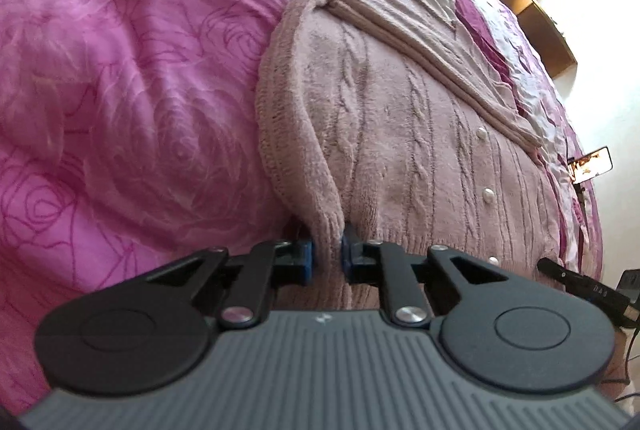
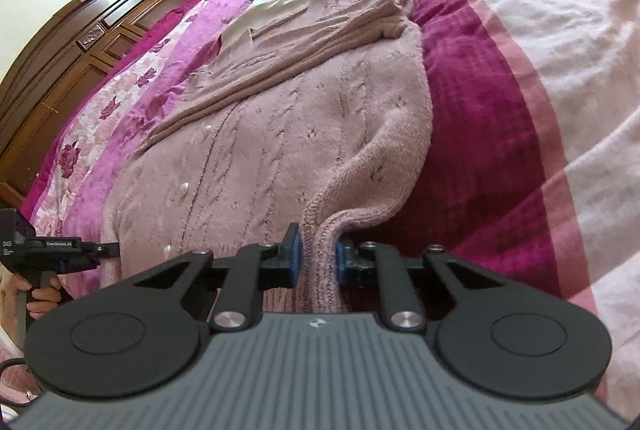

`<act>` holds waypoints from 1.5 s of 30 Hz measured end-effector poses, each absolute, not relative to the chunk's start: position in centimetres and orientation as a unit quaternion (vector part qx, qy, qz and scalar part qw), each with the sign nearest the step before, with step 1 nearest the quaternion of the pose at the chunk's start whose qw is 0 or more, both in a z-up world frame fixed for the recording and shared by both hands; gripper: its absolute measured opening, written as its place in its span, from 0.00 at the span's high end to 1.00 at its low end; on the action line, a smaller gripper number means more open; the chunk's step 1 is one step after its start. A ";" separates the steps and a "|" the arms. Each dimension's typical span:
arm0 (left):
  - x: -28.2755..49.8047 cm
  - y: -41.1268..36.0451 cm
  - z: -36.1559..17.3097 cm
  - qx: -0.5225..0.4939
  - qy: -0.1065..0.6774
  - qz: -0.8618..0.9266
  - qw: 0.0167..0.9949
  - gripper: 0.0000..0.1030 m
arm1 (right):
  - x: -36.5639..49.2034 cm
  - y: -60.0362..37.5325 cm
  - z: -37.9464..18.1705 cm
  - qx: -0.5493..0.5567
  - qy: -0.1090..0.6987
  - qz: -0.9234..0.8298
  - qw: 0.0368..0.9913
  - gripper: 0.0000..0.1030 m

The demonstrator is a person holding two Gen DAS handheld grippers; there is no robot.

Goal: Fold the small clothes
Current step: 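Grasp the cardigan hem with both tools and lift it up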

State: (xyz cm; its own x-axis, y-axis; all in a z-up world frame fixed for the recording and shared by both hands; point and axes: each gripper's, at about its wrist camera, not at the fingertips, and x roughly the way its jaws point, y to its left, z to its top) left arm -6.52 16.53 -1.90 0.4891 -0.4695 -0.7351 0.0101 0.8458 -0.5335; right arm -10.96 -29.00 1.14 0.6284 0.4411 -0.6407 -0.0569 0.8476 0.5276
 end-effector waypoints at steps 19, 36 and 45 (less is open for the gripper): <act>-5.5 15.7 4.9 -0.317 0.358 -0.216 0.851 0.88 | -9.3 -30.8 4.5 0.315 0.283 0.177 0.888 0.84; -0.7 16.9 9.6 -0.365 0.260 -0.180 0.876 0.88 | -4.4 -33.7 9.1 0.355 0.149 0.160 0.909 0.90; 4.3 16.6 11.2 -0.357 0.242 -0.157 0.888 0.88 | 0.9 -34.4 10.9 0.359 0.122 0.143 0.914 0.91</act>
State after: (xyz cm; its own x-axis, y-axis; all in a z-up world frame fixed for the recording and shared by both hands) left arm 4.35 16.57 11.20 0.8334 -0.4516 -0.3185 0.1053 0.6956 -0.7106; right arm 0.93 -34.45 10.91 0.9296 0.3484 -0.1203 -0.1736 0.7018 0.6909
